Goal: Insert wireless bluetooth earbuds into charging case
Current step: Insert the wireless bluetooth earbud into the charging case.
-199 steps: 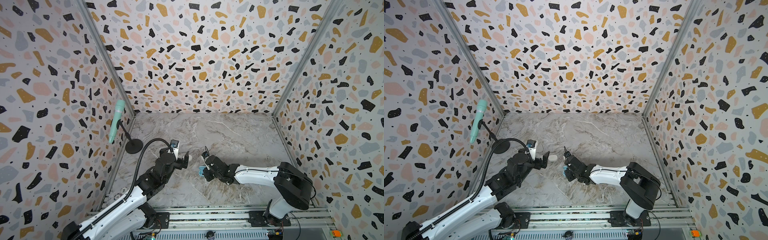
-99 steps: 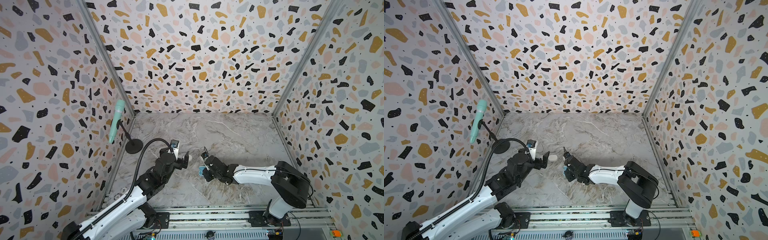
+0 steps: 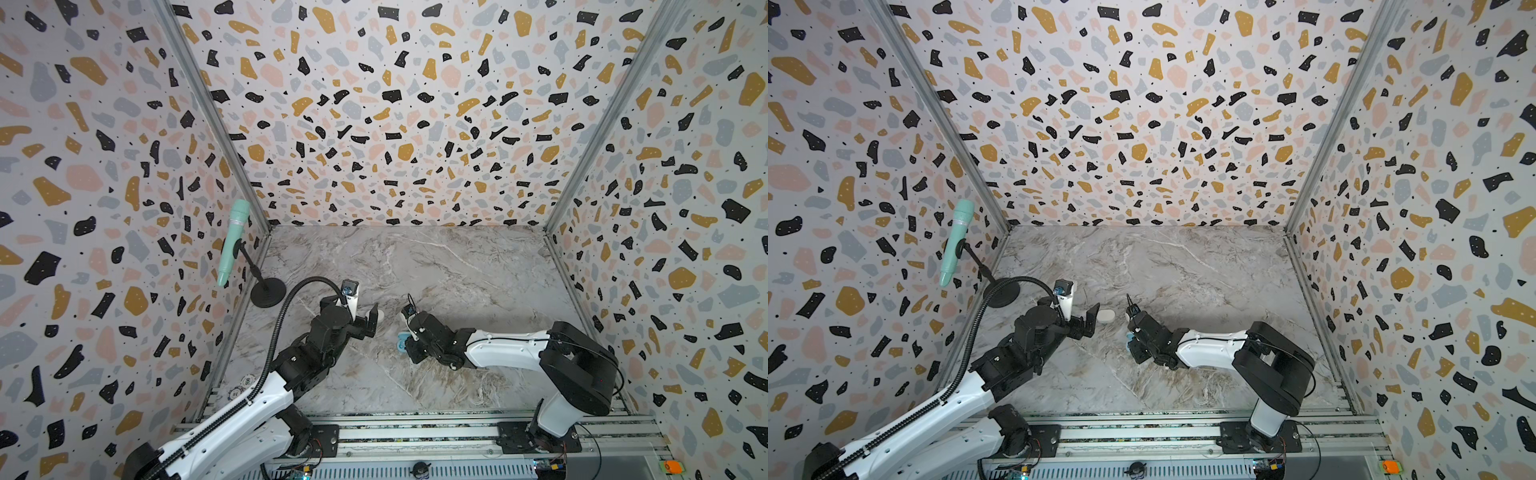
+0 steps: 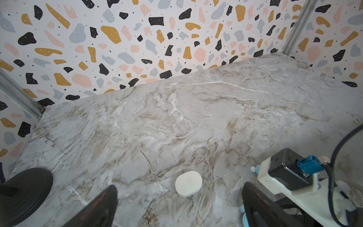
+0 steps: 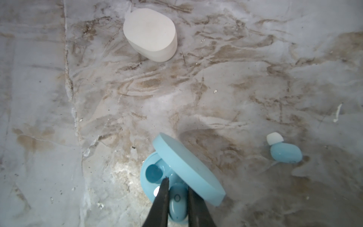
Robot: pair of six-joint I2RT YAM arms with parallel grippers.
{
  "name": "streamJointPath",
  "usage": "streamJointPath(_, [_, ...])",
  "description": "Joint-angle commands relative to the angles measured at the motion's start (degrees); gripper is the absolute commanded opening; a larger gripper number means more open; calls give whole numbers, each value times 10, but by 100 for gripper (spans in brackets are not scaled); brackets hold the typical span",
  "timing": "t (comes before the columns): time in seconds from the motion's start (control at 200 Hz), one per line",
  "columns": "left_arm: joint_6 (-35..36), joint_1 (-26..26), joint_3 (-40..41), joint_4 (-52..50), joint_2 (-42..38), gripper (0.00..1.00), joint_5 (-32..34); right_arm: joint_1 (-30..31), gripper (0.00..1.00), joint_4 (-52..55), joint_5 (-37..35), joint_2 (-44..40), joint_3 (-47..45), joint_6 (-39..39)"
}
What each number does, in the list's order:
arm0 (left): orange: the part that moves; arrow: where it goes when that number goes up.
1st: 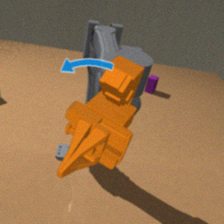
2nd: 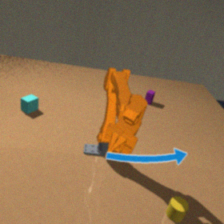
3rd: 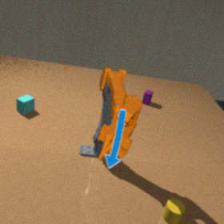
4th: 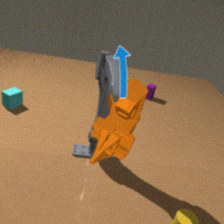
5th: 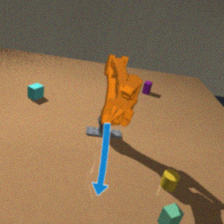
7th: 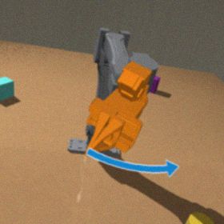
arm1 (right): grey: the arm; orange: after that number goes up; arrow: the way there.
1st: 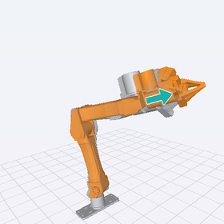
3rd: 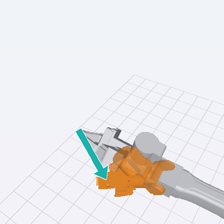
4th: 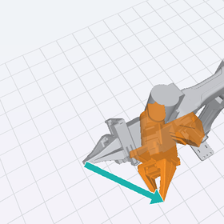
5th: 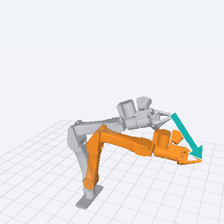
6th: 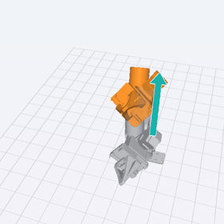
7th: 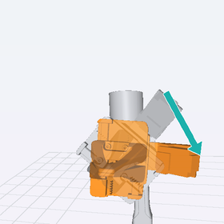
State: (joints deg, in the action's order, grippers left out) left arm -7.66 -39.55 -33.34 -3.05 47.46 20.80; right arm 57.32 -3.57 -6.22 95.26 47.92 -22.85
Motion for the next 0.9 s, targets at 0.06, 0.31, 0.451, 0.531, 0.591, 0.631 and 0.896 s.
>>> streamJointPath(0.06, [7, 2, -1, 2, 2, 100, -4, -3, 10, -5, -4, 2, -5, -2])
streamJointPath(0.31, [8, 2, -1, 2, 3, 100, -7, -2, 17, -6, 0, -4, -9, -6])
streamJointPath(0.451, [8, 2, -1, 2, 4, 100, -7, -2, 20, -4, -1, -9, -9, -9])
streamJointPath(0.531, [7, 2, -1, 2, 5, 100, -8, -3, 21, -2, -2, -14, -9, -9])
streamJointPath(0.591, [7, 2, -1, 2, 5, 100, -8, -2, 22, 0, -2, -18, -8, -9])
streamJointPath(0.631, [8, 2, -2, 2, 6, 100, -8, -2, 24, 2, -2, -21, -7, -9])
streamJointPath(0.896, [8, 2, -2, 2, 7, 100, -11, -2, 28, 15, -3, -36, 0, -10])
